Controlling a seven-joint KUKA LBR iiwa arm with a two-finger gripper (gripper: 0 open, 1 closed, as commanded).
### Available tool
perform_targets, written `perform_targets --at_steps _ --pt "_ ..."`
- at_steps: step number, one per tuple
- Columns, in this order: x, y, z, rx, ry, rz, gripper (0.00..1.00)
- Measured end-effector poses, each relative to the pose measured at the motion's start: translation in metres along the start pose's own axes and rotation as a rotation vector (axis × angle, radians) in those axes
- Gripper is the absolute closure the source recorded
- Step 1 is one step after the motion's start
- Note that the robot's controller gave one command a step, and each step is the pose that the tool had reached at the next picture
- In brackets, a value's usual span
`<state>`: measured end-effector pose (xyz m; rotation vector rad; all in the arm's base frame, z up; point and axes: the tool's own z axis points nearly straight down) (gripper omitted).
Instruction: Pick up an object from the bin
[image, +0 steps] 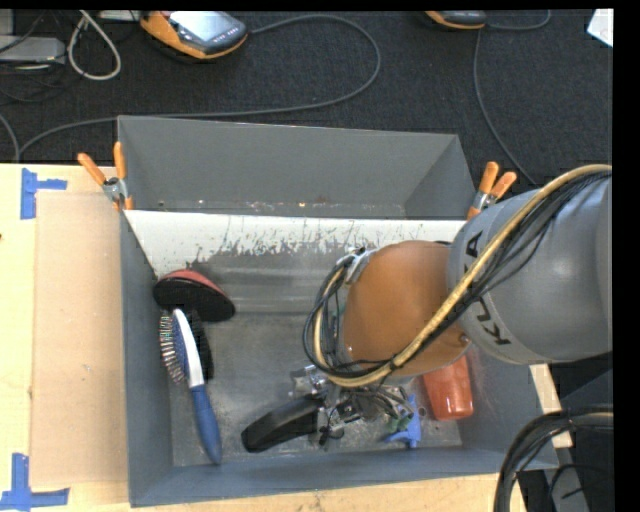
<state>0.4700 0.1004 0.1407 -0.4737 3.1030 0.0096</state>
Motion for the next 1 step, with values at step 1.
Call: perform_targets --at_steps 1 --pt "0.0003 0.0001 -0.0135 0.000 0.001 0.001 1.00"
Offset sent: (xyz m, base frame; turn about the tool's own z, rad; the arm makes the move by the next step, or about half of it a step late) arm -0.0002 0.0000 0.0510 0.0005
